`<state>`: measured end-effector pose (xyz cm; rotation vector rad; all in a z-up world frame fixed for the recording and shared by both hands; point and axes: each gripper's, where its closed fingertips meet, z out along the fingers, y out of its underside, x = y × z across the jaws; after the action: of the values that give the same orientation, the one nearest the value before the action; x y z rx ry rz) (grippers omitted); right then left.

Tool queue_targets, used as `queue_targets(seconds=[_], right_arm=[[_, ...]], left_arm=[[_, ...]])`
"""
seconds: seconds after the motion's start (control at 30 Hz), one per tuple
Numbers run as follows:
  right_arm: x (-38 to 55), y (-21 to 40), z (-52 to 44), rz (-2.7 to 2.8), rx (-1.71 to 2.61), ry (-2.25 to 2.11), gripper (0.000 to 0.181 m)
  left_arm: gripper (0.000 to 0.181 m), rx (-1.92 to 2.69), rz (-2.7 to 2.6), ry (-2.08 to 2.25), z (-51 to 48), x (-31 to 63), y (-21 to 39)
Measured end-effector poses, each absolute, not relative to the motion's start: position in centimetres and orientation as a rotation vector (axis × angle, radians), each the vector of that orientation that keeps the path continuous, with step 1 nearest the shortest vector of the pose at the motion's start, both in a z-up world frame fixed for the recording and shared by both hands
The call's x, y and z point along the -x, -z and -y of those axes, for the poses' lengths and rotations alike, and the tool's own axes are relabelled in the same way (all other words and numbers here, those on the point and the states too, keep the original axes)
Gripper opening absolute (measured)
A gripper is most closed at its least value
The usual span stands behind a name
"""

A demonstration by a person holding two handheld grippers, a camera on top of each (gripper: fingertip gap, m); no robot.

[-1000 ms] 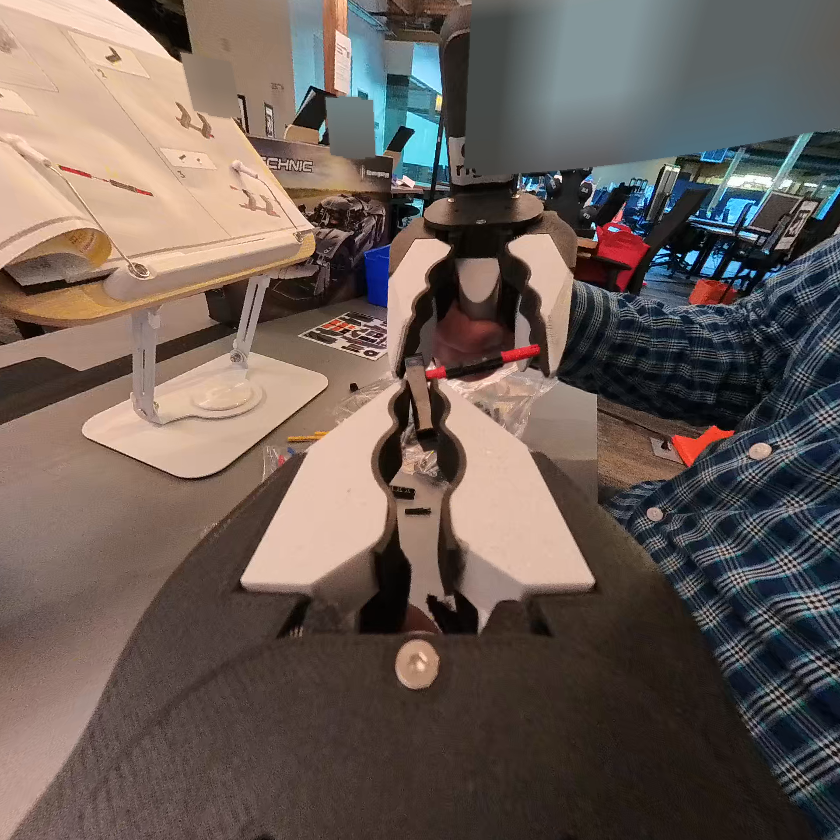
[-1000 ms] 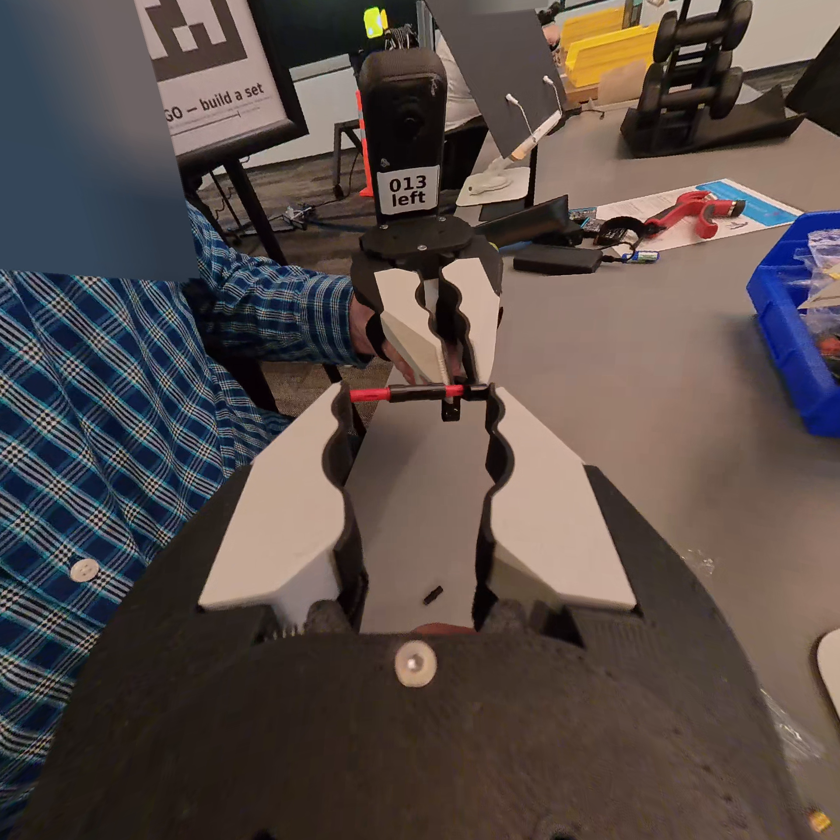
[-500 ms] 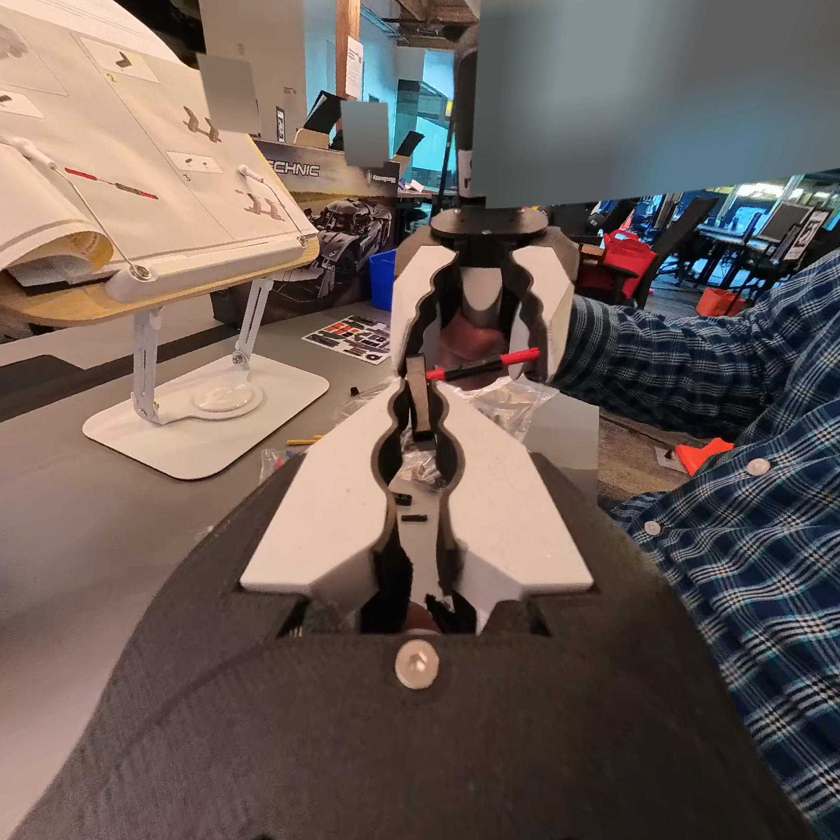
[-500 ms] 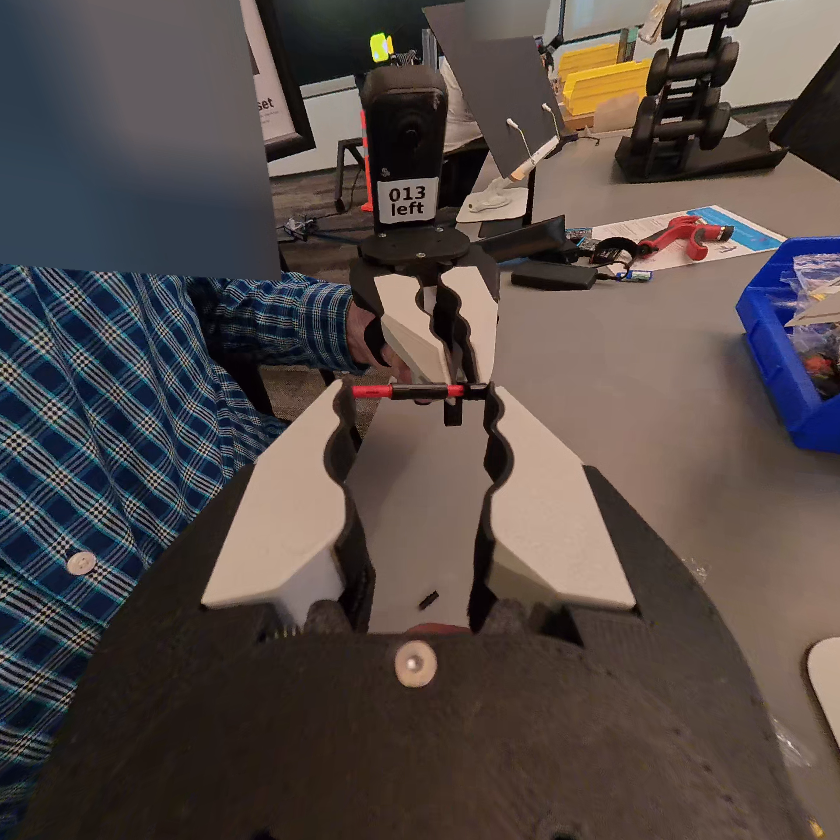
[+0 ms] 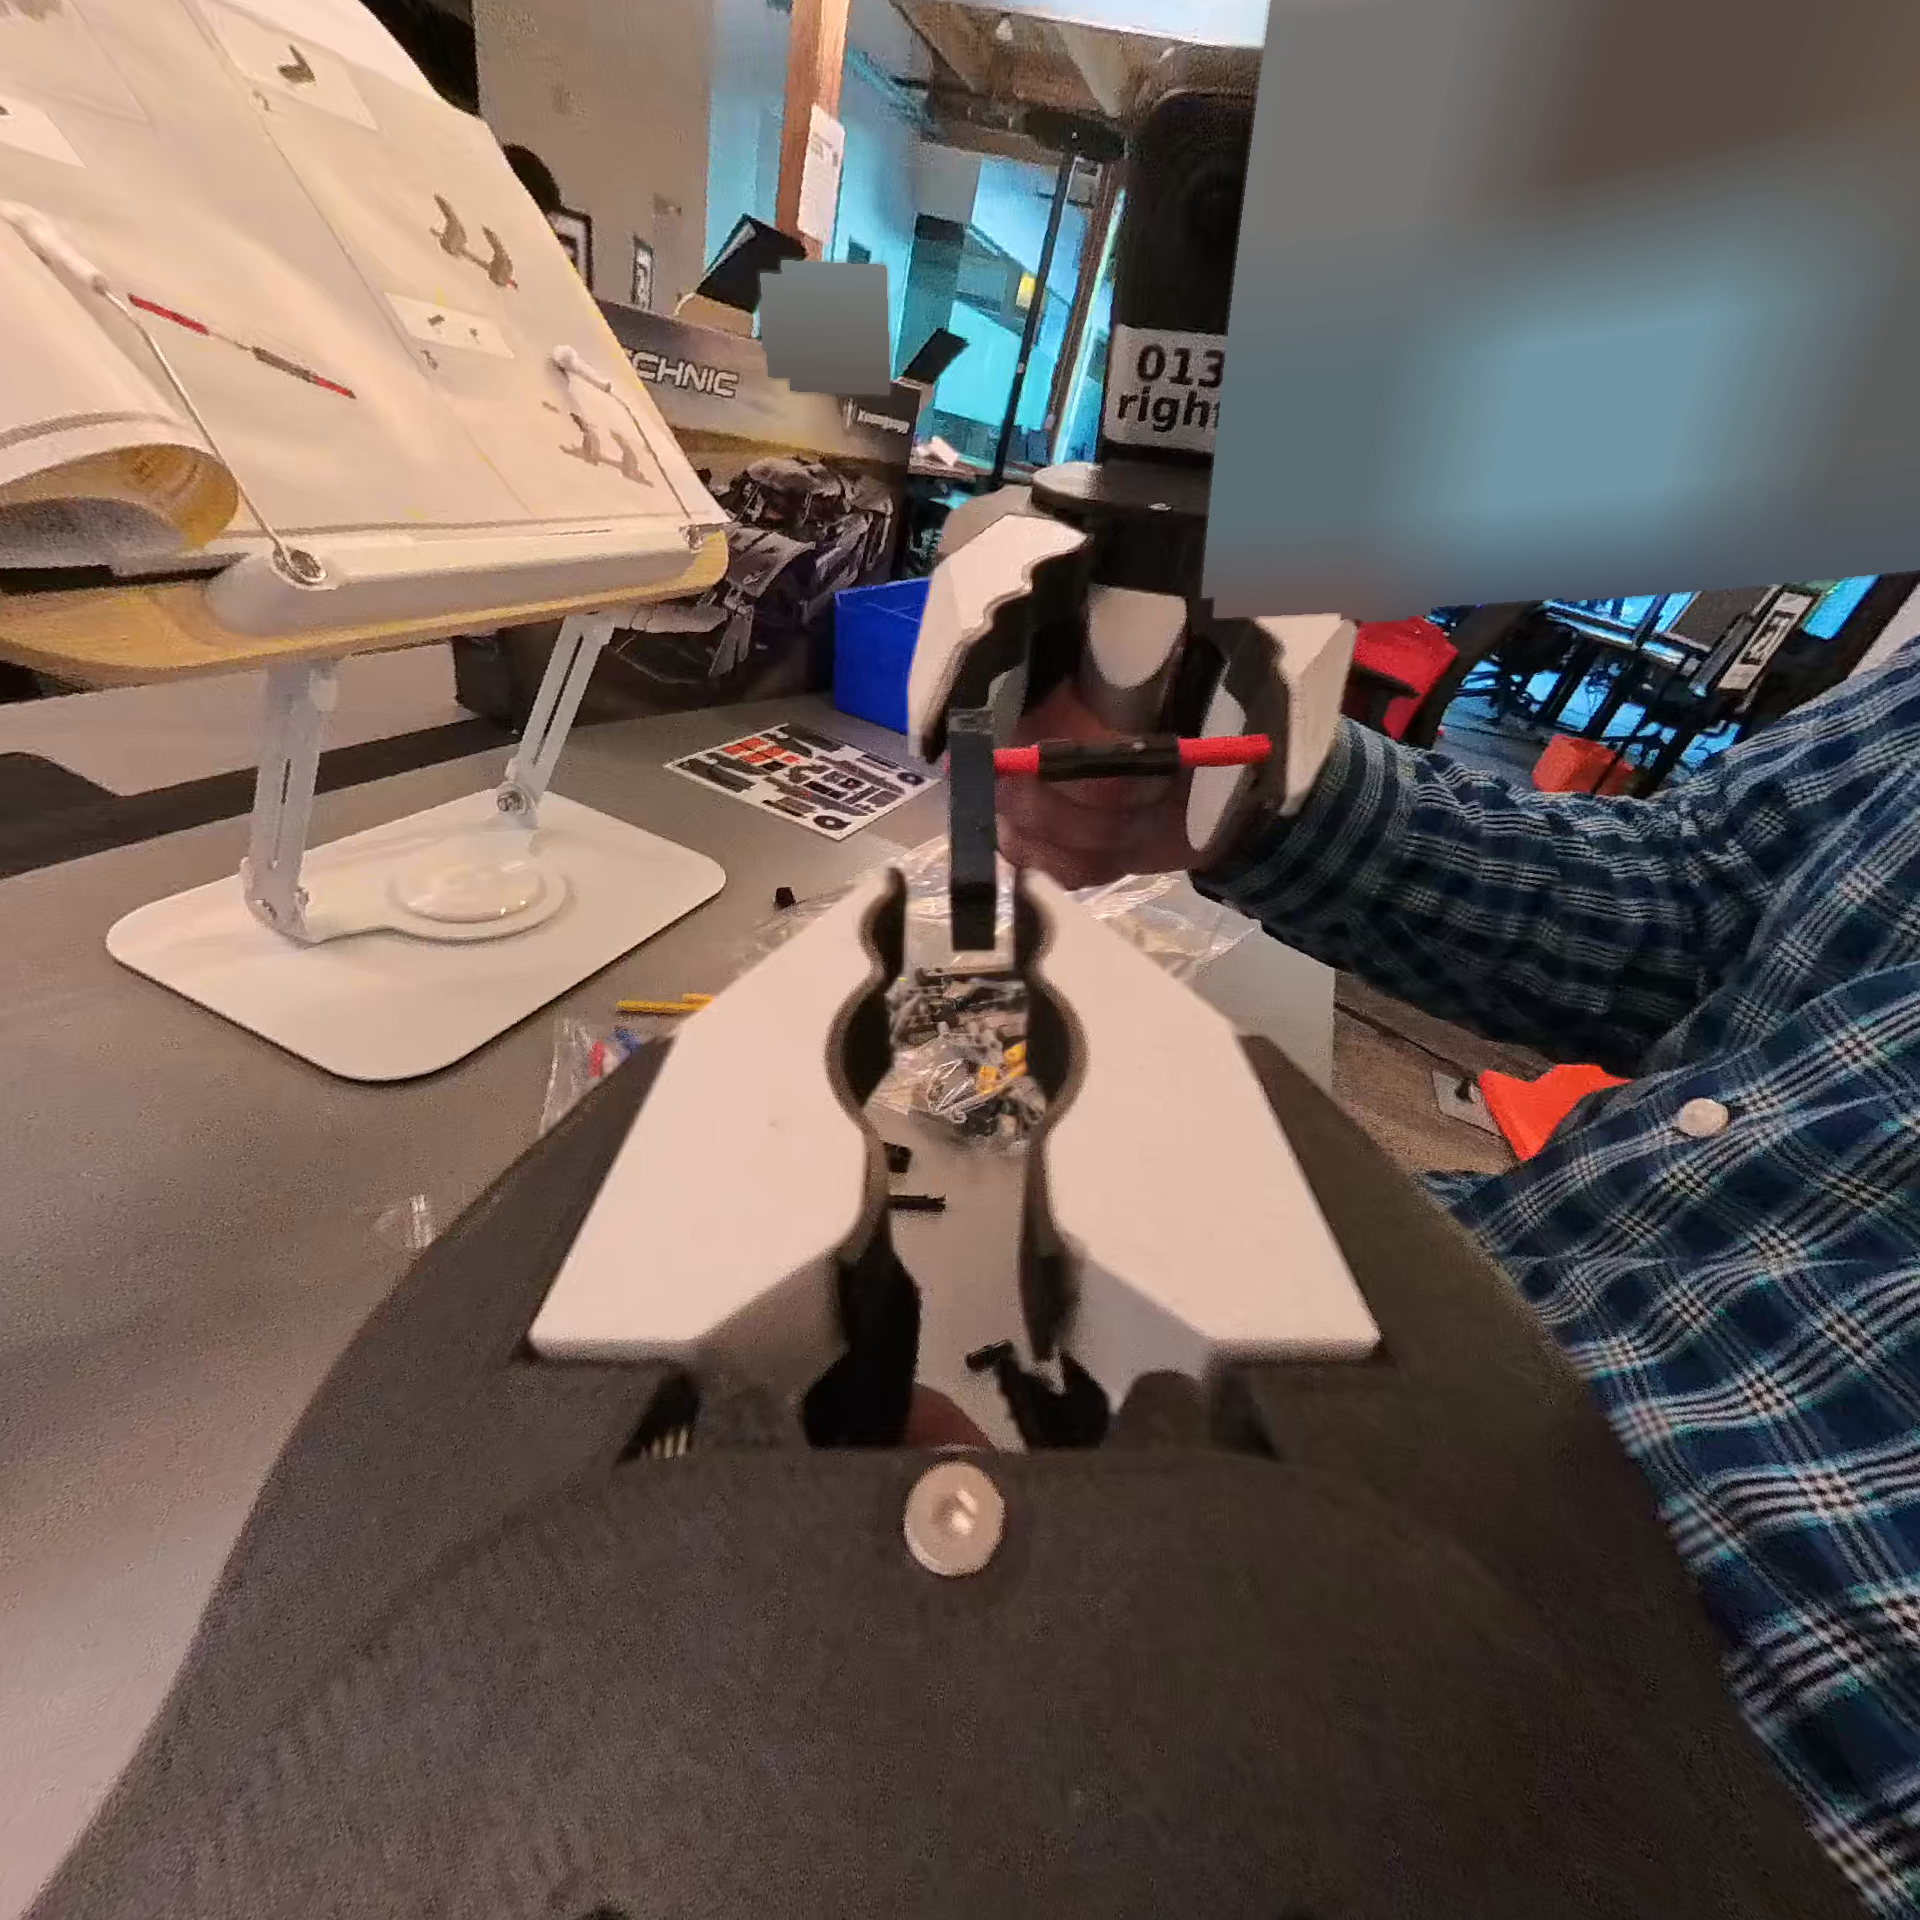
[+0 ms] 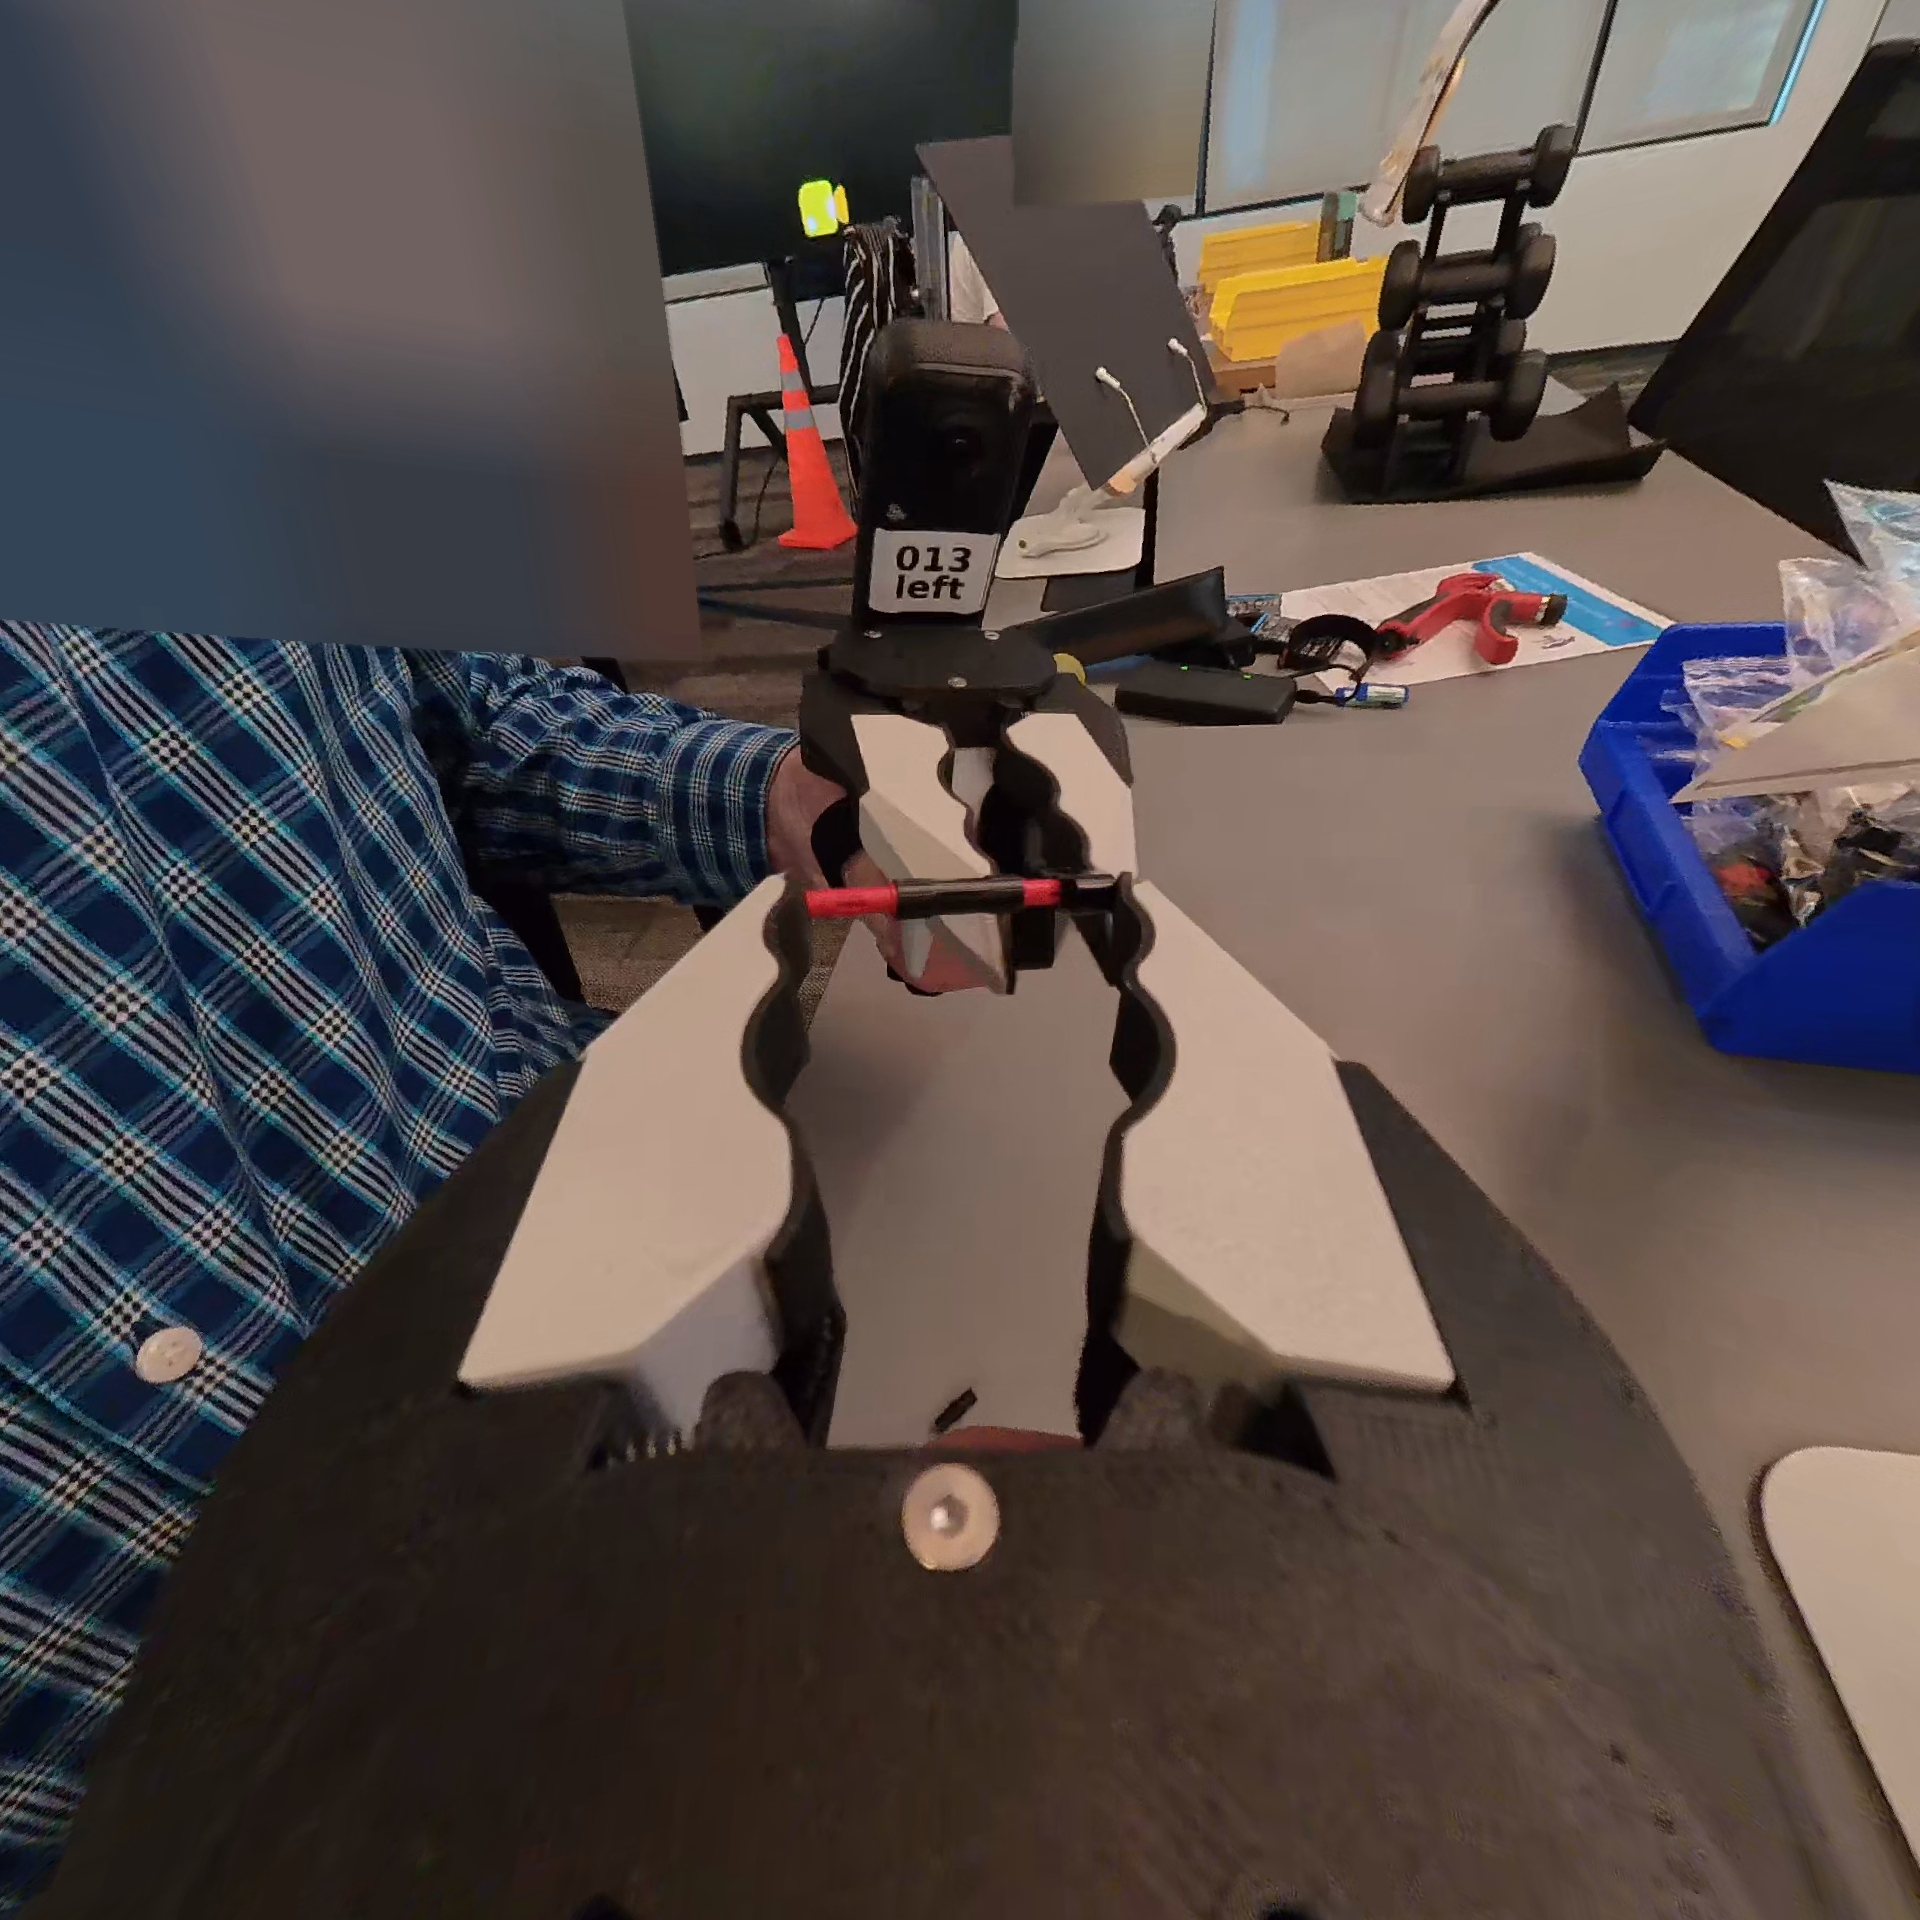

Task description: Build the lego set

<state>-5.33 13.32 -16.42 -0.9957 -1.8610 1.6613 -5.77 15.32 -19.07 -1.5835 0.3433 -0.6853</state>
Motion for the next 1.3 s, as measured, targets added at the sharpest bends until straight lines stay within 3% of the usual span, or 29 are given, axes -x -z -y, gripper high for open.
queue_targets(seconds=[0.07, 0.77, 1.3], right_arm=[[5.2, 16.6, -13.2, 1.87, 0.998, -1.663, 0.056], [3.9, 16.3, -13.1, 1.845, 0.933, -1.716, 0.048], [0.6, 16.9, -16.4, 1.822, 1.128, -1.448, 0.061]], left_arm=[[0.005, 1.554, -0.348, 0.685, -15.3, 5.4, 18.4], [0.005, 1.567, -0.467, 0.576, -14.9, 4.0, 18.3], [0.005, 1.63, -0.459, 0.46, -17.1, 3.9, 19.3]])
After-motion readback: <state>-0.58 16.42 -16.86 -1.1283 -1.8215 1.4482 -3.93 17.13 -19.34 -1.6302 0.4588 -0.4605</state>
